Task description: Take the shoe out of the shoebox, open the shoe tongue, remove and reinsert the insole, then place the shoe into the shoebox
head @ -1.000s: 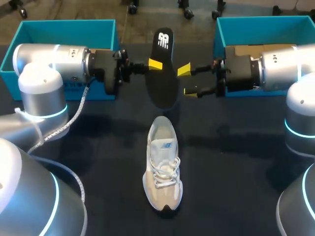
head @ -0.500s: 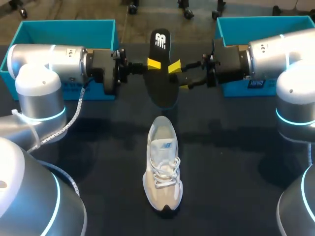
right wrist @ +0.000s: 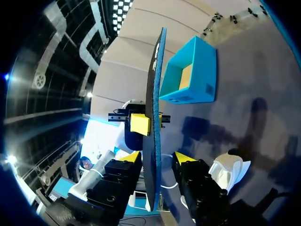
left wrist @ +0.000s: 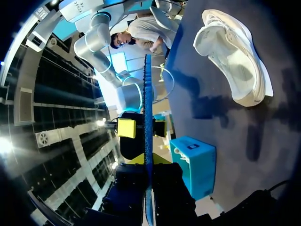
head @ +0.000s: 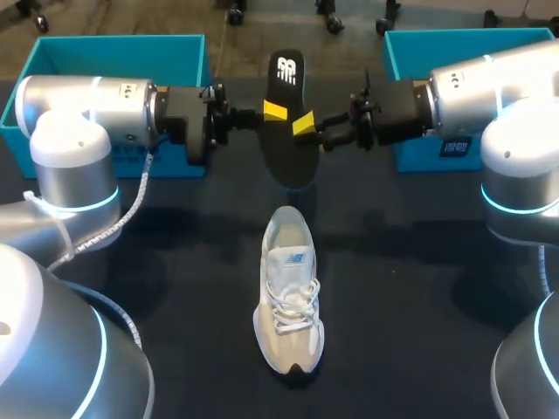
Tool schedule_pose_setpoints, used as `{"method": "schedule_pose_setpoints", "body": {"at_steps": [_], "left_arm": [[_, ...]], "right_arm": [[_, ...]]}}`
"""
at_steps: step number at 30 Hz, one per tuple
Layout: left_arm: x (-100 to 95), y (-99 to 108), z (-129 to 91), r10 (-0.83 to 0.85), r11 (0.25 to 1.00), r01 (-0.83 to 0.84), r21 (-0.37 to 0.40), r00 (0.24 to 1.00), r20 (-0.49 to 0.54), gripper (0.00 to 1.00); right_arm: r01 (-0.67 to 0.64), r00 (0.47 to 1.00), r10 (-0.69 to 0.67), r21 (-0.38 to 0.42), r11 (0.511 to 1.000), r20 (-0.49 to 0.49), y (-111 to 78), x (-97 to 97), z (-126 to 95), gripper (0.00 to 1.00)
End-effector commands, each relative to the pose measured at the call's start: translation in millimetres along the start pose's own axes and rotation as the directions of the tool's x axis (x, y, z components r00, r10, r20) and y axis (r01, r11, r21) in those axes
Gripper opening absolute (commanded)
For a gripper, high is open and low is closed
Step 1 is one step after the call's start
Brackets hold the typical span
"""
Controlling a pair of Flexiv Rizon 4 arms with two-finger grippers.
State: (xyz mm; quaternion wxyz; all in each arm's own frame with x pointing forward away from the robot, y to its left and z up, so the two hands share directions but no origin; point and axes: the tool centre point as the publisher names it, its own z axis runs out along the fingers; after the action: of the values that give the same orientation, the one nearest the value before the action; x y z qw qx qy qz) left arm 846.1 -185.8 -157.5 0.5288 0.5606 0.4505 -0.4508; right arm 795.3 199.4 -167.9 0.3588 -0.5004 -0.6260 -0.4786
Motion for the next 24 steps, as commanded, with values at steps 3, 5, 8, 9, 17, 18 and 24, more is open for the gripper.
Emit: {"method": "schedule_pose_setpoints", "body": {"at_steps": [3,5,8,9,17,18,24], "left_arm": [[1.8,-0.2,2.1,0.002,1.0,-0.002,-0.007,1.0,-0.001,0.0],[2.1,-0.1,2.2,0.001,1.0,-0.001,-0.01,1.0,-0.002,0.0],[2.3,-0.1,2.2,0.0,1.0,0.0,-0.012,1.0,-0.003,0.0],[2.3,-0.1,2.2,0.0,1.0,0.0,-0.012,1.0,-0.003,0.0],[4.0,1.7,3.3,-0.008,1.0,0.008,-0.018,1.0,-0.006,0.0],[4.1,2.1,3.4,-0.01,1.0,0.01,-0.018,1.0,-0.006,0.0],[4.0,2.1,3.2,-0.017,1.0,0.017,-0.016,1.0,-0.003,0.0]], "right_arm": [[-0.002,1.0,0.002,0.005,1.0,-0.001,-0.5,0.2,4.2,0.38],[-0.002,1.0,0.002,0.007,1.0,-0.003,-0.9,0.2,4.3,0.38],[-0.002,1.0,0.002,0.009,1.0,-0.007,-1.7,0.1,4.0,0.35],[0.001,1.0,-0.001,0.01,1.0,-0.012,-2.0,-0.1,3.8,0.34],[0.0,1.0,0.0,0.012,1.0,-0.023,-1.3,-1.7,4.4,0.3],[-0.001,1.0,0.001,0.013,1.0,-0.024,-1.2,-1.8,4.4,0.29],[-0.009,0.999,0.01,0.015,1.0,-0.031,-0.6,-2.8,4.8,0.22]]}}
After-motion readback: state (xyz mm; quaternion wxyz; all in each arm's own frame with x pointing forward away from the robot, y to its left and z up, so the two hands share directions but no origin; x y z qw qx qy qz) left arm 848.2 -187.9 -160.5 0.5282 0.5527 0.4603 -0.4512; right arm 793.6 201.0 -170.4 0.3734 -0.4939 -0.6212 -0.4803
